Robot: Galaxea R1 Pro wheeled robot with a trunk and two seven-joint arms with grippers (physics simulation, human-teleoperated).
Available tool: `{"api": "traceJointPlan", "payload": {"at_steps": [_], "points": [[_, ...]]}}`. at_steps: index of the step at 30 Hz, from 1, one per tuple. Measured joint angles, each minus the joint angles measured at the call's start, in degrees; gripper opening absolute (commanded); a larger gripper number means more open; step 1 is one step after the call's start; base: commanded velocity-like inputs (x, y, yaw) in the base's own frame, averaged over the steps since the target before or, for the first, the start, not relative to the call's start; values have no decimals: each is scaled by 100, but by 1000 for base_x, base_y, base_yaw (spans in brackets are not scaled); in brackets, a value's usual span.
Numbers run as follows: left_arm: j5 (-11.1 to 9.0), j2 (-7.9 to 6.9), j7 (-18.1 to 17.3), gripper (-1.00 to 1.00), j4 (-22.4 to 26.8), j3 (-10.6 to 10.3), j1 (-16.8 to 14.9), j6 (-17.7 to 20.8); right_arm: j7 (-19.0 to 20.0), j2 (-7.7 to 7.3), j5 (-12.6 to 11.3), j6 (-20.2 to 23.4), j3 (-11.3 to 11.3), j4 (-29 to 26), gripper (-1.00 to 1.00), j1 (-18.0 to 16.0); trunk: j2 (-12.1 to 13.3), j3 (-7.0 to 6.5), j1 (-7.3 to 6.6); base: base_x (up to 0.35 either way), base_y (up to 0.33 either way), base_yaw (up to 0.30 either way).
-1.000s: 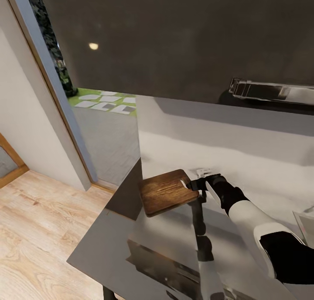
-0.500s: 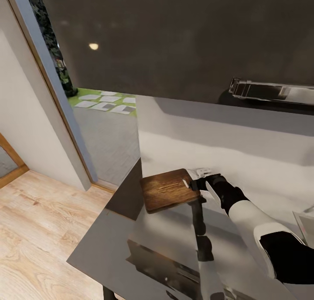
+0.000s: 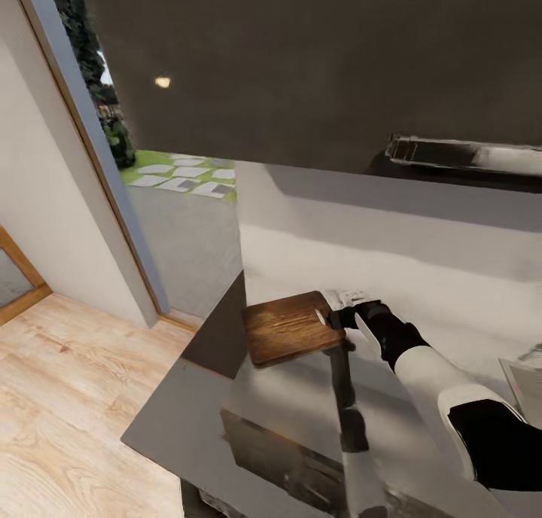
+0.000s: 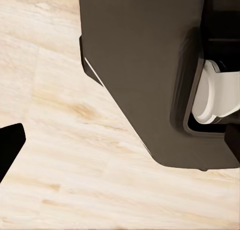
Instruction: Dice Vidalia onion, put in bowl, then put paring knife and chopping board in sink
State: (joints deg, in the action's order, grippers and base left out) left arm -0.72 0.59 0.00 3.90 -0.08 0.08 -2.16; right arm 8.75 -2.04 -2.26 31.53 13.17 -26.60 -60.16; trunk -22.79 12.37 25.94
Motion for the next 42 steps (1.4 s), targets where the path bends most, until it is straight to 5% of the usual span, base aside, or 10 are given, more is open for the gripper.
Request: {"api": "traceJointPlan", "payload": {"at_steps": [15,42], "points": [[0,-5,0,100,1,0,0,1,1,-1,10,0,-13,-3,-100,2,-2,-101,-17,-297,0,-45],[0,-7,0,100,0,0,0,0,1,-1,14,1,-18,-11,-100,2,-1,-273,-20,-8,0,-205]]}}
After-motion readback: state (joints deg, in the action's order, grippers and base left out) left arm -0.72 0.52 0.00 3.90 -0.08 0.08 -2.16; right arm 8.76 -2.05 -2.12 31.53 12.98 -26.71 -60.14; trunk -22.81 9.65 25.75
